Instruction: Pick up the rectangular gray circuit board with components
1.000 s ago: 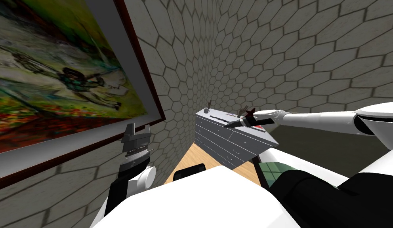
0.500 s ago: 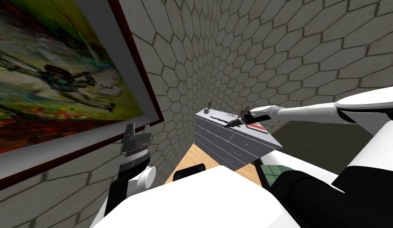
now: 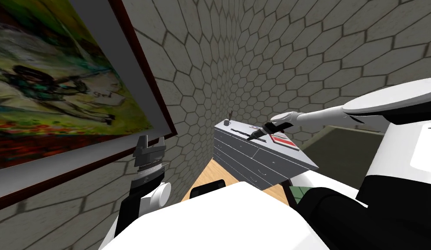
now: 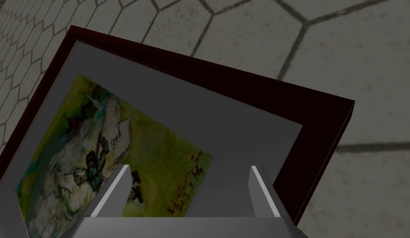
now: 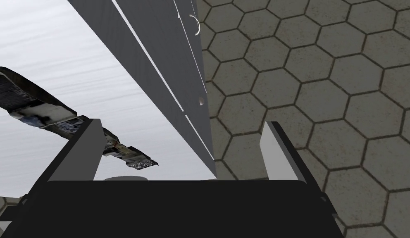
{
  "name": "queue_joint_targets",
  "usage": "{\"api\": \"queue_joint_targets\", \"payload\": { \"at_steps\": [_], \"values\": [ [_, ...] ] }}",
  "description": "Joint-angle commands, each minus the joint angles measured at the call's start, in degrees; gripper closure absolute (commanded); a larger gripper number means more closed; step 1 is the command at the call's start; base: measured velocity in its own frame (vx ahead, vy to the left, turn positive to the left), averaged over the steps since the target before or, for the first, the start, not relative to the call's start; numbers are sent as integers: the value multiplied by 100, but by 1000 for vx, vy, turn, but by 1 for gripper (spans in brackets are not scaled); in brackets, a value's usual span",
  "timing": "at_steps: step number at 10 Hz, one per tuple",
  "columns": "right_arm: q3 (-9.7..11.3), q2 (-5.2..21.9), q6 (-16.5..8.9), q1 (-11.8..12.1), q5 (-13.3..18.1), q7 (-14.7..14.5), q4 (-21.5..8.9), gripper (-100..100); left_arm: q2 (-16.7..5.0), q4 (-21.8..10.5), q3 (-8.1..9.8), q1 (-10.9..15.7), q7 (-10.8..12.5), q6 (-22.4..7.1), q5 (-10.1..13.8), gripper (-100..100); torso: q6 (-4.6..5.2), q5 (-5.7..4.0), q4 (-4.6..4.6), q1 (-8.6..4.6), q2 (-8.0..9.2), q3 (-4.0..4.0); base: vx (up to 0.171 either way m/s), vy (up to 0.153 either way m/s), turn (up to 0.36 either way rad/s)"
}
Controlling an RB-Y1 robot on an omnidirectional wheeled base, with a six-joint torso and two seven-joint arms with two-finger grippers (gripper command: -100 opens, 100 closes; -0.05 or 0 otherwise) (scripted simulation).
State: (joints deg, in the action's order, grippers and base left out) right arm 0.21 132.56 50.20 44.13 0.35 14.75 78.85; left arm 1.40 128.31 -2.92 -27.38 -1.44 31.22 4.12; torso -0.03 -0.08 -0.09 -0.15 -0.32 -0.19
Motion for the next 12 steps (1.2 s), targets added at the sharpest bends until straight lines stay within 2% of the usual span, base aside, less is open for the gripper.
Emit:
{"api": "queue_joint_targets", "payload": {
  "at_steps": [1,6,7,9,10,12],
  "values": [
    [70,286,15,11,10,10,-7,-100,0,0,0,0,0,0,0,0,0,0,0,0,0,0,53,-45,27],
    [315,1113,162,309,21,1,-199,-100,0,-1,0,-7,0,2,0,0,8,-3,-2,0,-15,-9,61,-48,35],
    [315,1169,162,309,21,1,-199,-100,0,-1,0,-6,0,2,0,0,7,-3,-2,-1,-17,-10,53,-51,28],
    [466,1561,244,483,33,-19,-277,-100,0,-2,1,-8,0,3,0,0,9,-5,-3,-5,-23,-13,75,-73,53],
    [466,1605,244,483,33,-19,-277,-100,0,-2,1,-8,0,3,0,0,9,-7,-5,-14,-32,-19,68,-66,34],
    [590,1911,306,625,44,-42,-318,-100,1,-7,6,-19,-1,3,2,0,21,-12,-2,-12,-37,-20,56,-57,46]
  ]
}}
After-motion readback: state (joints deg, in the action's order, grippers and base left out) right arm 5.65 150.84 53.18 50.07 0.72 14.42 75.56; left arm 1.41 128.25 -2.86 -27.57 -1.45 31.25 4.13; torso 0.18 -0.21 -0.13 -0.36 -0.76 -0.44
